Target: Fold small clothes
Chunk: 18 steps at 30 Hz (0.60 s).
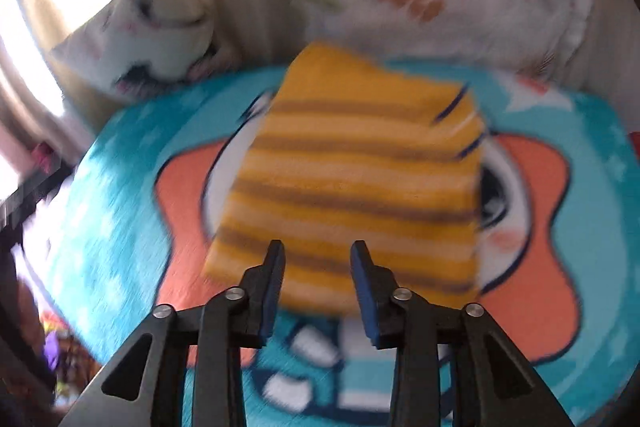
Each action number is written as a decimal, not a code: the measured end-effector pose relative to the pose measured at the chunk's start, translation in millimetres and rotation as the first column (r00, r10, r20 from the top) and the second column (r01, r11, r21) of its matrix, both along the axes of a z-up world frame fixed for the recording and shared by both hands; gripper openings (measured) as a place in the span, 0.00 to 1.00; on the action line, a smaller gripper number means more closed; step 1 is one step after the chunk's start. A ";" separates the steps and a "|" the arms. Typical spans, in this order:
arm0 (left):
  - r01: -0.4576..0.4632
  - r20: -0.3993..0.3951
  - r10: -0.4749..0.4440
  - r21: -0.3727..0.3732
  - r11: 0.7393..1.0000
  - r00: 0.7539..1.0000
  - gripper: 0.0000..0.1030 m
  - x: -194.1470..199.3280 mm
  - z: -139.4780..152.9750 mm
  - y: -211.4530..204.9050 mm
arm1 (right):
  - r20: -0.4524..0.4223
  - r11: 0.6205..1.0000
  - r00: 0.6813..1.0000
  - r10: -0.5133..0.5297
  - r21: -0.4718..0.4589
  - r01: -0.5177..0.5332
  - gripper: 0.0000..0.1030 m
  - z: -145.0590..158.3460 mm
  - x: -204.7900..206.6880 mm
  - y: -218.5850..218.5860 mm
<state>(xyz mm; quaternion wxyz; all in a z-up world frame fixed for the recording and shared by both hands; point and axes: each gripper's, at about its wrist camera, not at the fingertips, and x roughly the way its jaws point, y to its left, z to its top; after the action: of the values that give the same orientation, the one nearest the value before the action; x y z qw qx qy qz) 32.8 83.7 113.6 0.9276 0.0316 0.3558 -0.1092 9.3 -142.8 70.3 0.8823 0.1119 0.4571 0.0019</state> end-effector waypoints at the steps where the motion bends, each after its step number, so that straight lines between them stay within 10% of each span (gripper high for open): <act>1: 0.014 -0.008 -0.014 -0.004 1.000 1.000 1.00 -1.4 -1.5 -1.7 | -0.016 0.999 0.999 -0.042 0.019 0.042 0.42 -7.8 8.7 -11.8; 5: 0.027 -0.033 -0.027 0.003 1.000 0.999 1.00 -7.5 -6.6 -1.7 | -0.150 0.985 0.980 -0.130 0.092 0.145 0.46 -54.4 25.4 -39.6; 18: 0.053 -0.208 -0.035 0.080 0.995 0.978 1.00 -1.6 -49.7 -1.4 | -0.064 0.979 0.978 -0.200 -0.036 0.198 0.57 -21.3 -29.3 -10.0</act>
<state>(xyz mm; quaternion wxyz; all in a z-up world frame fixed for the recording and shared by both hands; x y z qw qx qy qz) 31.2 82.3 63.9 0.8809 0.0673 0.4536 -0.1172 -20.0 -152.9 49.0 0.8636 0.1441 0.4732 -0.0971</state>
